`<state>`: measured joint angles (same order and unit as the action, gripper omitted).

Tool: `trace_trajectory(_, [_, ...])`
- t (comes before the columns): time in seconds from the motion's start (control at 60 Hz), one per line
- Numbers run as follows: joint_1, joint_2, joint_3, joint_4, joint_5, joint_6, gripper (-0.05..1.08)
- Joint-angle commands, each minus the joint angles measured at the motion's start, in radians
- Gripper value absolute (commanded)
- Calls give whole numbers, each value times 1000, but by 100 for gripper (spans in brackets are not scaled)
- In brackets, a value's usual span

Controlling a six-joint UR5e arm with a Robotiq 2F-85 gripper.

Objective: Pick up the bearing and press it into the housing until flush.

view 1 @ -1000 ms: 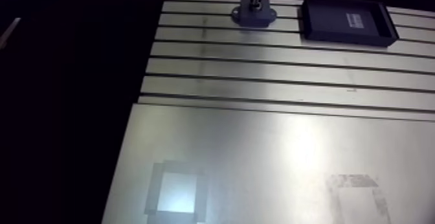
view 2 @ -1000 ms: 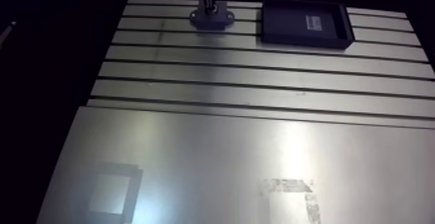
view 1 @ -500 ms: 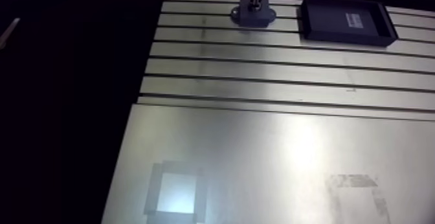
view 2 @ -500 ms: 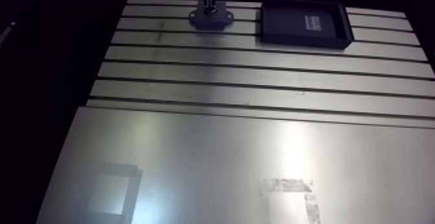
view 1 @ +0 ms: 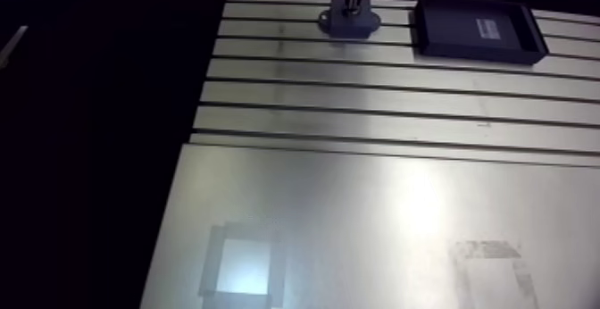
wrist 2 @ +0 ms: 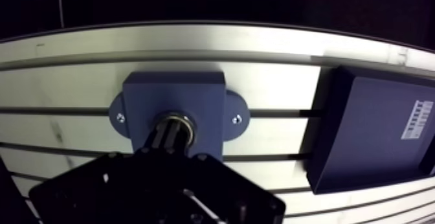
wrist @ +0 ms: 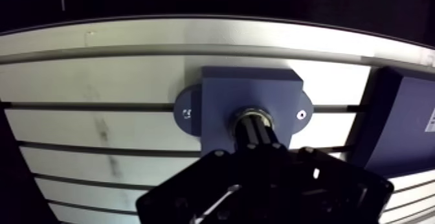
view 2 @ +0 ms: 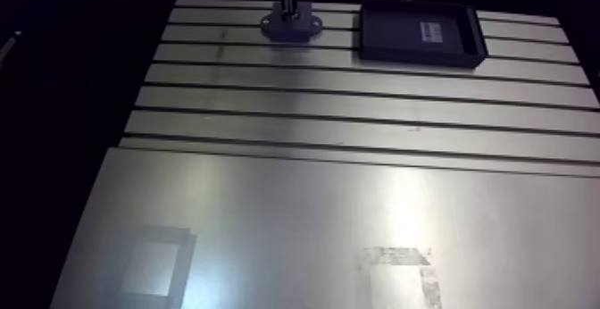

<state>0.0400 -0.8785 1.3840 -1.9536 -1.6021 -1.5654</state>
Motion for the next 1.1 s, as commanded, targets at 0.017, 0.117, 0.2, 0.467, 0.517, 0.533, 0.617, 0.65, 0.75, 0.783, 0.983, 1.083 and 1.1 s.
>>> trace_trajectory(0.017, [0, 0, 3, 0, 0, 0, 107])
trace_trajectory(0.117, [0, 0, 3, 0, 0, 0, 107])
trace_trajectory(0.2, [-1, 0, 3, 0, 0, 0, 107])
trace_trajectory(0.467, [0, 0, 3, 0, -3, 0, 107])
trace_trajectory(0.517, [0, 0, 3, 0, -3, 0, 107])
trace_trajectory(0.533, [0, 0, 3, 0, -3, 0, 107])
trace_trajectory(0.617, [0, 0, 3, 0, -3, 0, 107])
trace_trajectory(0.65, [0, 0, 3, 0, -5, 0, 107])
trace_trajectory(0.75, [0, 0, 3, 0, -5, 0, 107])
trace_trajectory(0.783, [0, 0, 3, 0, -5, 0, 107])
trace_trajectory(0.983, [0, 0, 3, 0, -5, 0, 107])
trace_trajectory(1.083, [0, 0, 3, 0, -5, 0, 107])
trace_trajectory(1.1, [0, 0, 3, 0, -5, 0, 107])
